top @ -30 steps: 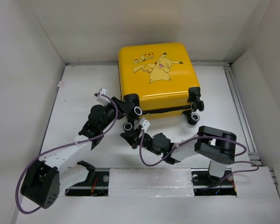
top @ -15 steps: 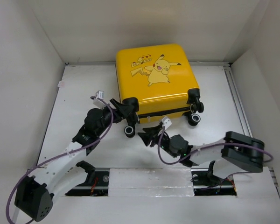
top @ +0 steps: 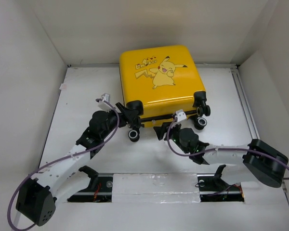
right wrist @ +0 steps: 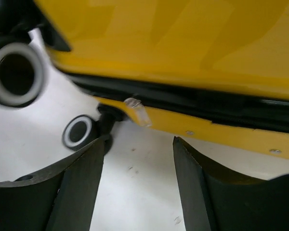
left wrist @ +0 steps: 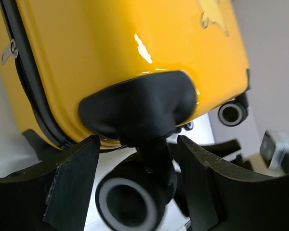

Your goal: Pack the luggage

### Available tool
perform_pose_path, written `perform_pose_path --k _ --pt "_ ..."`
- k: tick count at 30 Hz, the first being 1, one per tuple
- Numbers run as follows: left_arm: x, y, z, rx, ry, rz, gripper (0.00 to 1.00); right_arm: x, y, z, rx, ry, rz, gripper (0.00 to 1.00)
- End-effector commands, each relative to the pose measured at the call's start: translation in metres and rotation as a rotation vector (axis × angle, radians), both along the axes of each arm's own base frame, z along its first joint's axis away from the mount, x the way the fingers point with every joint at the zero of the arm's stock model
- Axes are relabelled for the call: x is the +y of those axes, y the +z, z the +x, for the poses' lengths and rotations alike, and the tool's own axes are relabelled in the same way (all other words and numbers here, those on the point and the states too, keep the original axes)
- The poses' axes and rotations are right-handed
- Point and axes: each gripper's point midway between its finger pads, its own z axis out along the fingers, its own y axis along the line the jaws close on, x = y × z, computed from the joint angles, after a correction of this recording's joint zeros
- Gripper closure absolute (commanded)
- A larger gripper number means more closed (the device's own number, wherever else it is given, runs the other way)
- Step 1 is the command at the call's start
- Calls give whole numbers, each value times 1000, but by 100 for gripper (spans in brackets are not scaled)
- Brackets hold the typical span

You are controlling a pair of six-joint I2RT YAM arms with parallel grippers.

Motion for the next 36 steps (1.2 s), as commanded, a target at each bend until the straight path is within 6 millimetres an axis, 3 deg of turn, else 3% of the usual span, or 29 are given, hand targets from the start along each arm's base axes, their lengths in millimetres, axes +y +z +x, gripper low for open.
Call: perform_pose_path --k 1,3,5,6,8,11,12,17,22,23,25,26,32,36 --pt "-10 25 3 -73 -50 -12 40 6 14 24 -8 1 9 35" --pt "-17 18 3 -56 -83 -9 45 13 12 29 -43 37 -21 39" --pt "-29 23 1 -63 -135 -30 50 17 24 42 -79 49 -4 41" --pt "-30 22 3 -58 -134 -38 54 20 17 46 -66 63 -15 42" --pt "-52 29 -4 -74 -170 -22 56 20 18 54 -71 100 -2 43" --pt "-81 33 -14 -82 -193 17 57 21 24 50 -119 159 59 43" --pt "-85 34 -15 -90 -203 11 57 16 16 51 -113 163 55 43" --pt "-103 32 -18 -71 -277 -43 63 8 17 47 -174 192 100 42" --pt "-103 27 -19 -65 -276 -52 66 -14 3 47 -137 110 86 41" --pt "-101 26 -21 -65 -275 -52 66 -20 -8 43 -105 96 80 41" --pt "-100 29 -22 -72 -275 -57 66 -31 -7 42 -107 63 92 41" --pt "-100 29 -22 -72 -275 -57 66 -38 -18 39 -86 52 74 38" --pt "-100 19 -26 -61 -295 -41 66 -54 -9 51 -112 69 77 32" --pt "-100 14 -26 -60 -296 -30 66 -39 10 52 -166 176 85 32"
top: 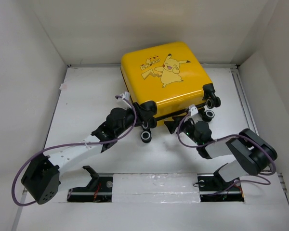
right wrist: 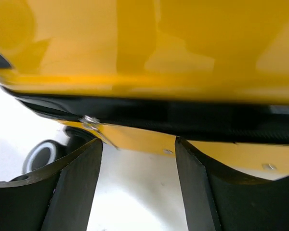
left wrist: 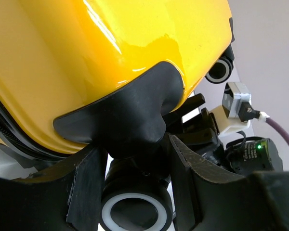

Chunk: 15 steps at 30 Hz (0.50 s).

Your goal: Pack the luggage

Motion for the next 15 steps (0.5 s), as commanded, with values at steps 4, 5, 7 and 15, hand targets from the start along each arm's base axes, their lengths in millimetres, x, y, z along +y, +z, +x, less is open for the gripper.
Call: perform_pose_path --k 4,5,7,15 --pt "-20 20 -20 -89 -138 -51 66 36 57 1 -160 201 51 34" --pt "-20 20 -20 -89 -138 -51 66 37 57 -1 -167 213 44 37" --pt "-20 22 -19 -96 -138 -57 66 45 58 -4 -168 235 46 38" --pt "-20 22 -19 -96 -138 -57 66 48 69 -2 -213 231 70 61"
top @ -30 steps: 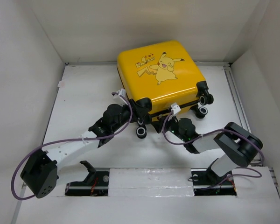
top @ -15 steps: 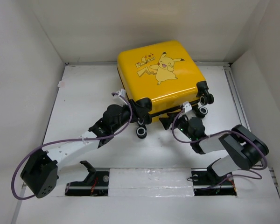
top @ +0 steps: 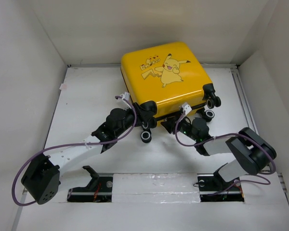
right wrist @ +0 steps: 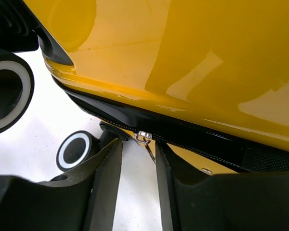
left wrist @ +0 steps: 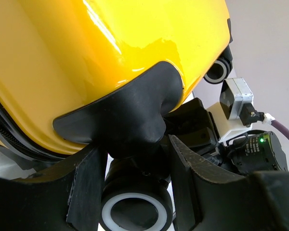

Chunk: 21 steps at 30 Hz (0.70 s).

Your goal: Pack the luggage

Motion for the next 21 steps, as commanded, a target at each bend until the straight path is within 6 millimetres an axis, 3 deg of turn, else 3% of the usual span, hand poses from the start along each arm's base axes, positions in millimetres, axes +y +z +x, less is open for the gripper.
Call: perform_pose_path --k 1,7,8,12,16,19,21 --pt "-19 18 -20 -81 -137 -42 66 14 58 9 -184 13 103 61" --pt "-19 18 -20 -81 -137 -42 66 12 50 16 -149 -93 89 75" --pt "-19 18 -20 -81 -137 -42 66 10 59 18 -167 -114 120 79" --pt "-19 18 -20 -81 -137 -42 67 8 59 16 -157 -168 154 97" --pt "-20 18 -21 -80 -146 -43 78 3 68 14 -162 -230 191 100" --pt "-30 36 -21 -99 -176 -92 91 13 64 -2 -140 -222 185 100" --pt "-38 53 -20 -124 -204 -146 99 30 60 -24 -115 -197 193 100"
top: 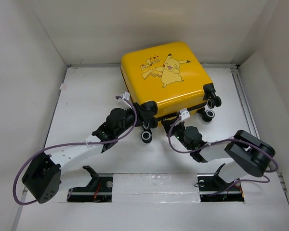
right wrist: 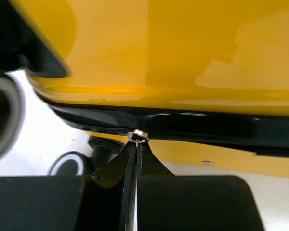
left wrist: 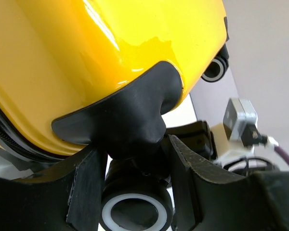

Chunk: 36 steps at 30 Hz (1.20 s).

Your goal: Pack the luggage

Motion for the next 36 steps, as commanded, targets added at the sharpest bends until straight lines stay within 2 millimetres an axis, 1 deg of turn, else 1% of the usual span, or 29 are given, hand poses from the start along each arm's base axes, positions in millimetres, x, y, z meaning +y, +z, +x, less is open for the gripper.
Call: perform_pose_path --k 1,2,3,4,6,8,9,10,11,12,13,14,17,19,20,21,22,23,24,25,27,29,30,31,32,33,34,35,36 --pt "-44 62 -16 -132 -212 -156 100 34 57 -32 -109 59 187 100" --pt "-52 70 -20 -121 -253 -190 100 38 55 -37 -94 33 203 100" --pt "-57 85 -19 -144 -272 -229 100 63 62 -59 -96 95 230 100" --pt "-65 93 -22 -148 -295 -249 100 76 54 -67 -84 108 223 100" --pt "-86 119 -30 -161 -365 -309 100 104 77 -90 -122 125 302 100" --pt "-99 138 -38 -161 -421 -366 100 122 77 -100 -175 134 289 100" --pt "-105 144 -49 -152 -471 -392 100 127 76 -99 -186 105 283 100" --pt "-109 150 -54 -129 -493 -424 100 143 86 -105 -202 109 311 100" --pt "-109 156 -54 -125 -495 -441 100 153 68 -104 -207 102 260 100" --pt "-118 160 -64 -124 -532 -445 100 158 66 -101 -206 88 266 100" --pt "-122 155 -68 -100 -549 -445 100 164 70 -93 -211 43 280 100" --pt "-124 163 -72 -111 -563 -456 100 170 56 -90 -207 30 247 100" --pt "-130 161 -85 -85 -569 -464 100 182 67 -85 -232 12 264 100" --pt "-133 160 -89 -75 -569 -461 100 192 61 -87 -232 22 237 100" --pt "-133 158 -89 -68 -568 -455 100 203 73 -85 -247 17 258 100" --pt "-133 153 -89 -61 -567 -449 100 209 75 -83 -259 14 248 100" --pt "-133 158 -96 -55 -581 -463 100 218 67 -82 -272 22 206 100" --pt "-136 154 -99 -45 -572 -460 100 223 70 -75 -276 11 214 100" --pt "-136 154 -97 -46 -563 -461 100 232 86 -74 -288 14 257 100" --pt "-138 151 -101 -34 -564 -455 100 239 80 -73 -284 17 239 100" --pt "-138 146 -100 -27 -554 -449 100 248 91 -71 -289 14 262 100" --pt "-133 144 -99 -17 -536 -454 100 249 89 -71 -290 13 268 100" --pt "-133 138 -95 -9 -510 -448 97 247 97 -71 -295 11 291 100" --pt "-129 139 -94 -15 -494 -436 88 238 85 -73 -289 14 263 96" --pt "-127 138 -92 -38 -478 -409 77 229 94 -75 -295 10 292 84" --pt "-119 150 -87 -74 -433 -411 66 223 90 -79 -281 8 291 70" --pt "-114 144 -82 -73 -405 -372 42 211 73 -81 -254 8 257 57" --pt "-109 149 -79 -97 -381 -353 34 206 69 -88 -233 23 264 38" --pt "-93 159 -69 -151 -328 -337 28 201 70 -90 -213 28 268 32"
